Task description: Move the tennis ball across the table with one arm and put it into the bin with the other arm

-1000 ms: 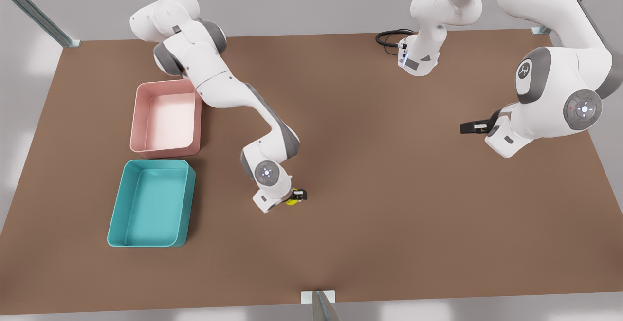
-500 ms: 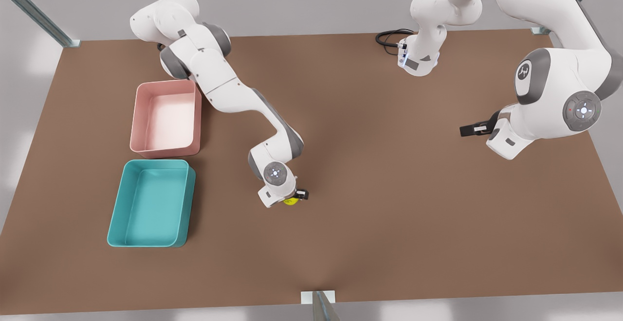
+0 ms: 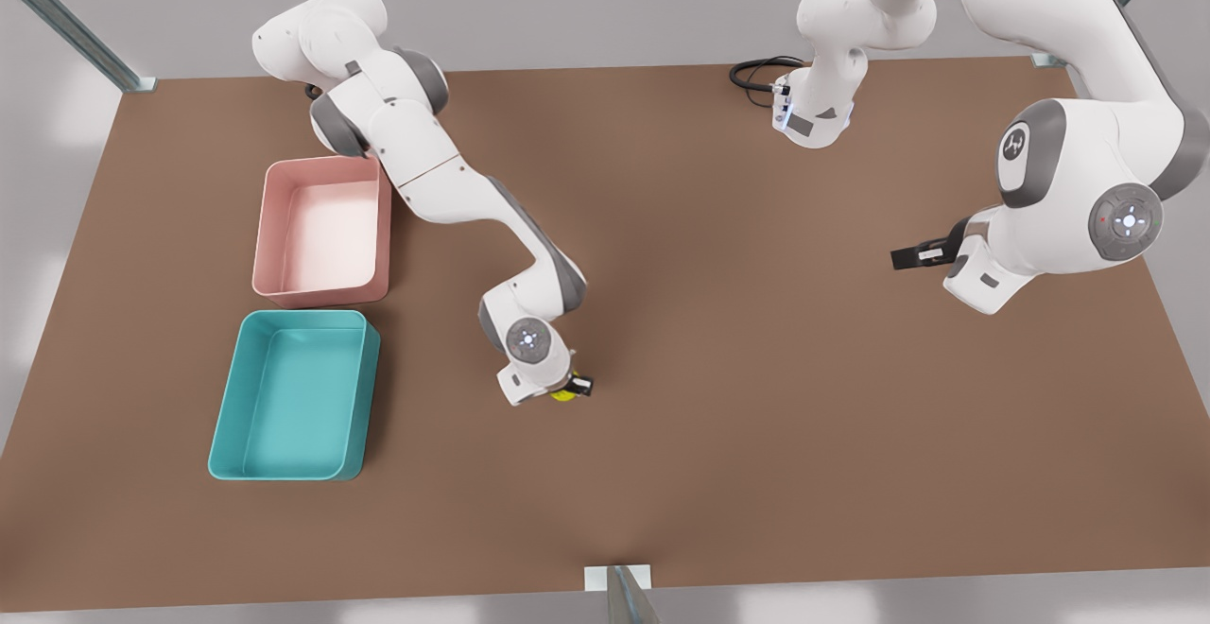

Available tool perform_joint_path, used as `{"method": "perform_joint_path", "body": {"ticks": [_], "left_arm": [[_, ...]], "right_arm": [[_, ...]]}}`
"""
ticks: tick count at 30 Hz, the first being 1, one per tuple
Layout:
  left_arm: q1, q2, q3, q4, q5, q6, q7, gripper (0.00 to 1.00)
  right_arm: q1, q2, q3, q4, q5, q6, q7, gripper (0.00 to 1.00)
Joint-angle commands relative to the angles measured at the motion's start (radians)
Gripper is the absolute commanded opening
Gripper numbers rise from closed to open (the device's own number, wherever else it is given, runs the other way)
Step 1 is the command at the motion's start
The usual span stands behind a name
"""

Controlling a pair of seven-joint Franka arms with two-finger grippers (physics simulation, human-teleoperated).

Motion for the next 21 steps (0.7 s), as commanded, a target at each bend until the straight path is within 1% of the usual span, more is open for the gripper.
{"method": "perform_joint_path", "body": {"ticks": [1, 4, 6, 8, 11, 14, 18, 19, 20, 21], "left_arm": [[-0.001, -0.002, -0.001, 0.0, 0.0, -0.001, -0.029, 1.0], [-0.001, -0.002, 0.001, 0.0, 0.0, -0.001, -0.03, 1.0], [-0.001, -0.001, -0.001, 0.0, 0.0, -0.002, -0.032, 1.0], [-0.001, -0.002, 0.001, 0.0, -0.002, -0.002, -0.033, 1.0], [-0.001, -0.001, 0.001, 0.0, 0.0, -0.002, -0.033, 1.0], [-0.001, 0.007, 0.001, -0.001, -0.002, -0.002, -0.033, 1.0], [-0.001, 0.008, 0.001, -0.001, -0.002, -0.002, -0.033, 1.0], [-0.001, 0.01, -0.001, -0.001, -0.003, -0.002, -0.033, 1.0], [-0.001, 0.012, -0.001, 0.0, -0.003, -0.002, -0.033, 1.0], [-0.001, 0.012, -0.001, -0.001, -0.003, -0.002, -0.033, 1.0]], "right_arm": [[-0.017, -0.013, 0.001, 0.002, 0.002, -0.008, 0.026, 0.72], [-0.055, -0.085, 0.001, -0.006, 0.002, -0.089, -0.052, 0.72], [-0.103, -0.171, -0.002, -0.07, -0.008, -0.148, -0.17, 0.72], [-0.195, -0.227, -0.011, -0.072, -0.021, -0.301, -0.345, 0.72], [-0.371, -0.272, -0.011, -0.072, -0.106, -0.41, -0.595, 0.72], [-0.488, -0.278, -0.011, -0.072, -0.177, -0.445, -0.795, 0.72], [-0.569, -0.263, -0.011, -0.081, -0.186, -0.433, -0.901, 0.72], [-0.577, -0.261, -0.011, -0.086, -0.185, -0.433, -0.902, 0.87], [-0.577, -0.261, -0.011, -0.089, -0.183, -0.433, -0.902, 1.0], [-0.577, -0.261, -0.011, -0.089, -0.182, -0.435, -0.902, 1.0]]}}
